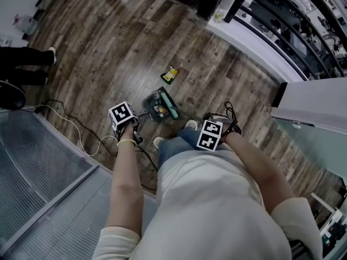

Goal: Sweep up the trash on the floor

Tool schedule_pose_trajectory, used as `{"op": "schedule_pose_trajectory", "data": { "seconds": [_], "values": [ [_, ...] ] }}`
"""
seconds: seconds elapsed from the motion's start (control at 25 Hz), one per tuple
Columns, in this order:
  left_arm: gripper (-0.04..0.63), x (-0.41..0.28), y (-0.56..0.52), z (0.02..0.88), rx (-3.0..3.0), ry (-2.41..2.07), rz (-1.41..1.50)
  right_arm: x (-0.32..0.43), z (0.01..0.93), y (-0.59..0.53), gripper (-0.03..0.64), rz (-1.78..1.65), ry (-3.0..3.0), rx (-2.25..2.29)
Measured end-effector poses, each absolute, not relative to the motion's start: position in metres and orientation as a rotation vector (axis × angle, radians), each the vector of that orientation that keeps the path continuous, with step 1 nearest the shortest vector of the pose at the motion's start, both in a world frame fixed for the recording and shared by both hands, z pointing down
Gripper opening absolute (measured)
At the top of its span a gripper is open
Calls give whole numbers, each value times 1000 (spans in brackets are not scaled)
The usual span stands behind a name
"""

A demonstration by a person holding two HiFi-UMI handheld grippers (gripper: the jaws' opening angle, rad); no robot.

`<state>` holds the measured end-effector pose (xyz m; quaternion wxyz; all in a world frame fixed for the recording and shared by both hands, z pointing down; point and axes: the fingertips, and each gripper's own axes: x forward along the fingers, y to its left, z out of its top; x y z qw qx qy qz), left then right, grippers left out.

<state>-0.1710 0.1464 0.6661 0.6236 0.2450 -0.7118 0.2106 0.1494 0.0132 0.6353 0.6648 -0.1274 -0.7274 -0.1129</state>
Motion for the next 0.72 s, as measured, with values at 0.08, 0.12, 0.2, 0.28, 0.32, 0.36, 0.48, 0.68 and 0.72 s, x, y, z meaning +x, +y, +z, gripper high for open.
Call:
{"op": "schedule_pose_trajectory", "data": {
  "seconds": [0.08, 0.12, 0.2, 0.28, 0.32, 0.36, 0.48, 0.68, 0.72],
  "values": [
    [94, -170, 146, 666, 562, -1639, 484, 154, 637, 10, 101, -244, -1642, -269],
    [94, -170, 145, 667, 564, -1643, 485, 155, 638, 9, 101, -240, -1640, -260],
    [94, -171, 147, 667, 565, -1644, 485, 158, 638, 7, 101, -235, -1634, -242],
    [94, -173, 147, 665, 570, -1651, 488, 159, 639, 4, 101, -232, -1630, -224],
    [94, -174, 148, 663, 571, -1656, 493, 160, 639, 2, 101, -230, -1628, -215],
    [94, -175, 149, 662, 573, -1661, 498, 162, 640, -1, 100, -226, -1627, -206],
    [92, -176, 151, 661, 584, -1669, 501, 166, 642, -9, 101, -193, -1629, -169],
    [91, -177, 155, 661, 583, -1668, 480, 169, 644, -21, 101, -134, -1644, -110],
    [91, -178, 156, 661, 581, -1670, 474, 169, 643, -24, 100, -128, -1647, -101]
  ]
}}
